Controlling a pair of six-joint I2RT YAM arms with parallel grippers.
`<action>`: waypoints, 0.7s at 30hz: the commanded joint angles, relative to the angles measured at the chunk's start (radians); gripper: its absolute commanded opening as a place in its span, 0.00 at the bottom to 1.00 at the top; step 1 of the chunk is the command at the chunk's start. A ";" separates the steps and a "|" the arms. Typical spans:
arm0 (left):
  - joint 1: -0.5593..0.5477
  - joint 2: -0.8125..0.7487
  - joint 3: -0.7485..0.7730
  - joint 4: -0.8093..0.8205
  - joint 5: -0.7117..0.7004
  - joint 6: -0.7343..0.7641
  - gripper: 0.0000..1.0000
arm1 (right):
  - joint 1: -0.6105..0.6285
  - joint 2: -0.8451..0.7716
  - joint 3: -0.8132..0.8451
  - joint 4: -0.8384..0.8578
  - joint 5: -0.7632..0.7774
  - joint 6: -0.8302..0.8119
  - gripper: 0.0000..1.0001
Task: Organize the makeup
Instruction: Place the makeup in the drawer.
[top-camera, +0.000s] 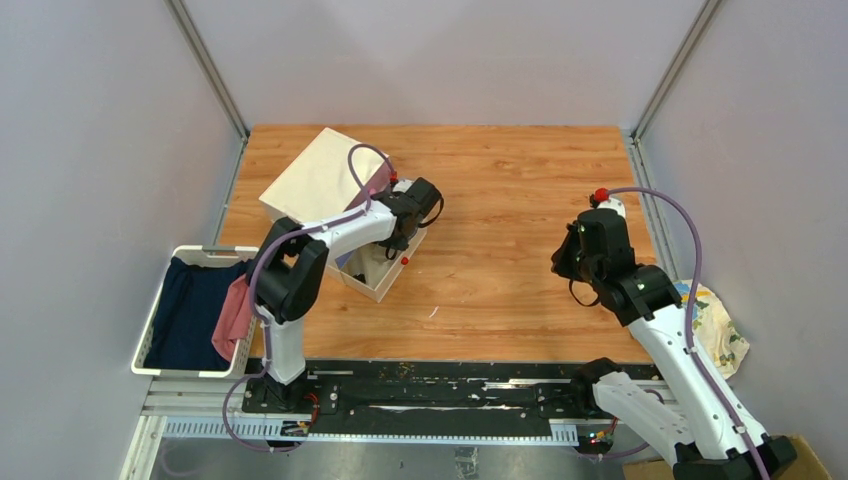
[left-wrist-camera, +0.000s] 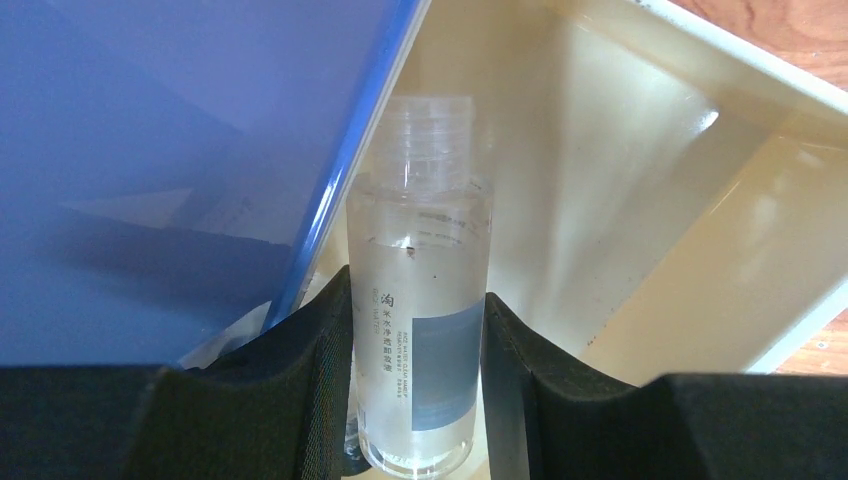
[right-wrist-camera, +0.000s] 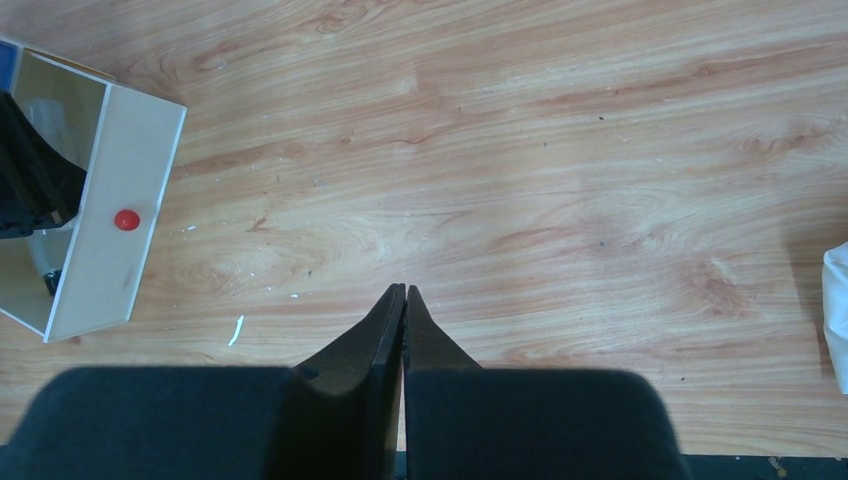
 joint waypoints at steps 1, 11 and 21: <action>-0.020 -0.041 -0.026 0.034 0.022 -0.008 0.31 | 0.008 -0.091 -0.025 0.011 -0.020 0.009 0.05; -0.058 -0.215 -0.013 0.006 0.028 0.006 0.71 | 0.008 -0.080 -0.048 0.044 -0.073 0.011 0.10; -0.098 -0.352 0.052 -0.054 0.026 -0.004 0.00 | 0.008 -0.073 -0.077 0.068 -0.094 0.029 0.06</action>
